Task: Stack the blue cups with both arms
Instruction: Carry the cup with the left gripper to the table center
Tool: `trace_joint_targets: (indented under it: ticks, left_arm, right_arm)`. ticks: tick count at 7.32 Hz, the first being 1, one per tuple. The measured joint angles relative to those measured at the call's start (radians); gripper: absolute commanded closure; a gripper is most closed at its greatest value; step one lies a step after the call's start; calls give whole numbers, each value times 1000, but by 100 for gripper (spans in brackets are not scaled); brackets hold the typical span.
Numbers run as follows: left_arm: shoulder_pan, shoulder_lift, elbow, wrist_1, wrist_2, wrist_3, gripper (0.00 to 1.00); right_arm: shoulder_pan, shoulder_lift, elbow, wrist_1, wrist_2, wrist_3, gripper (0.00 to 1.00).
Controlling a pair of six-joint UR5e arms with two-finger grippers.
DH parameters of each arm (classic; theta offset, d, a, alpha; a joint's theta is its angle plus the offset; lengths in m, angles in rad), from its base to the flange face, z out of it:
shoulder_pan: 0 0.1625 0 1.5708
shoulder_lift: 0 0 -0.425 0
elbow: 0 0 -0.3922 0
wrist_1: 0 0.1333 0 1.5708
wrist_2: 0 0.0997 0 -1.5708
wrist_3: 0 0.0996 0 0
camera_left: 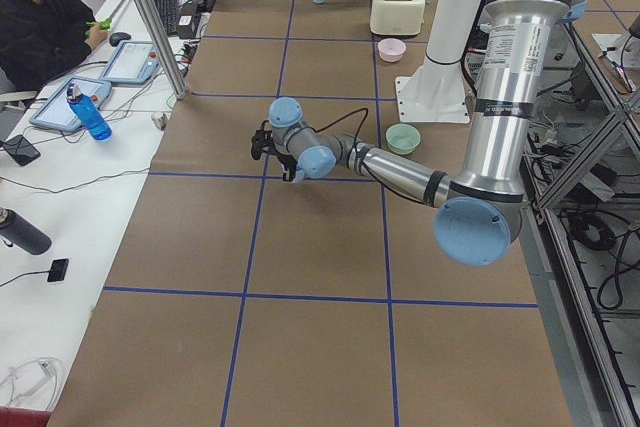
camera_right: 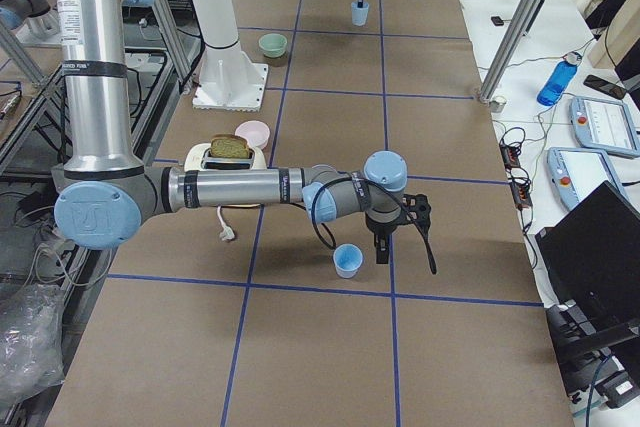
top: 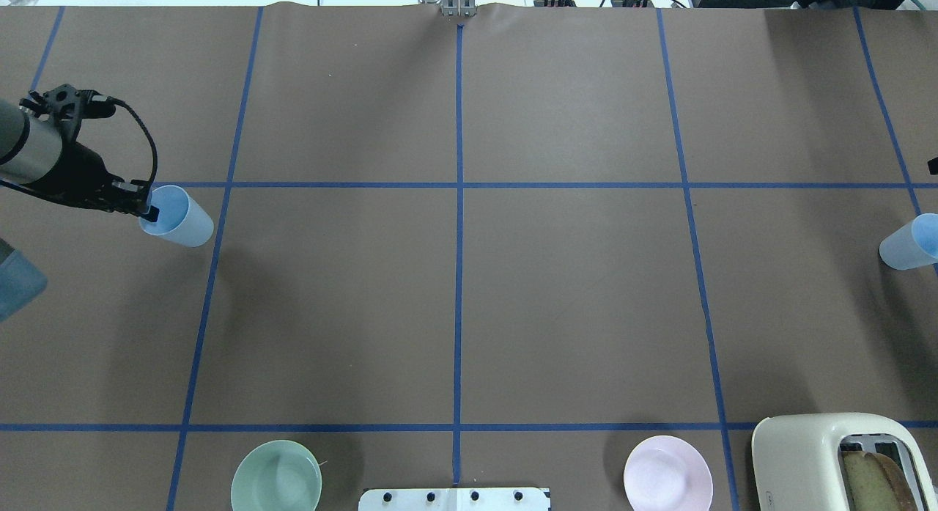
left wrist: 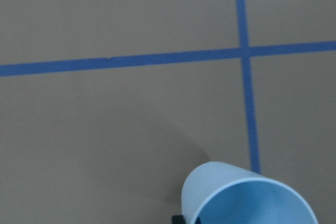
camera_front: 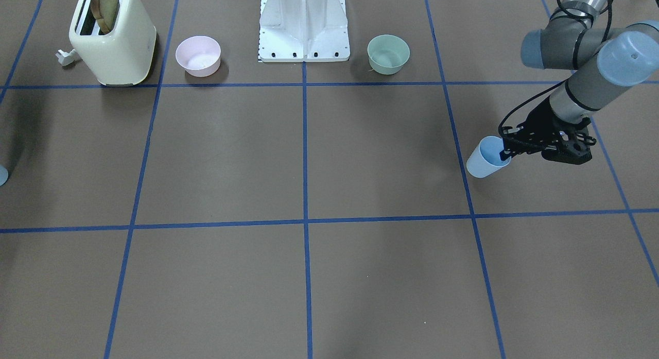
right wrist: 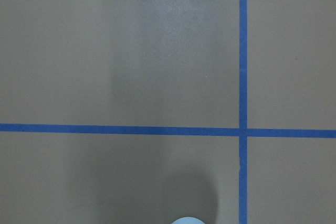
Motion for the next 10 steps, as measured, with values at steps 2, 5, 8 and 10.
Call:
trace_joint_targets:
  ticks: [2,5,8,10]
  left_arm:
    - [39,-150,-13,119,4,-125,100]
    - [133,-311,9,183,37,-285,100]
    - [195,-409,69,187,101,-348,100]
    - [213,-435,82,187,114,-358,100]
  right_arm:
    - [0,-11,-11,1,2,0,0]
    - [-3,-47,-20,3,6,-2,0]
    - [-12,-96,-23,49,10,2,0]
    - [-29,-106,-24,60,9,2,0]
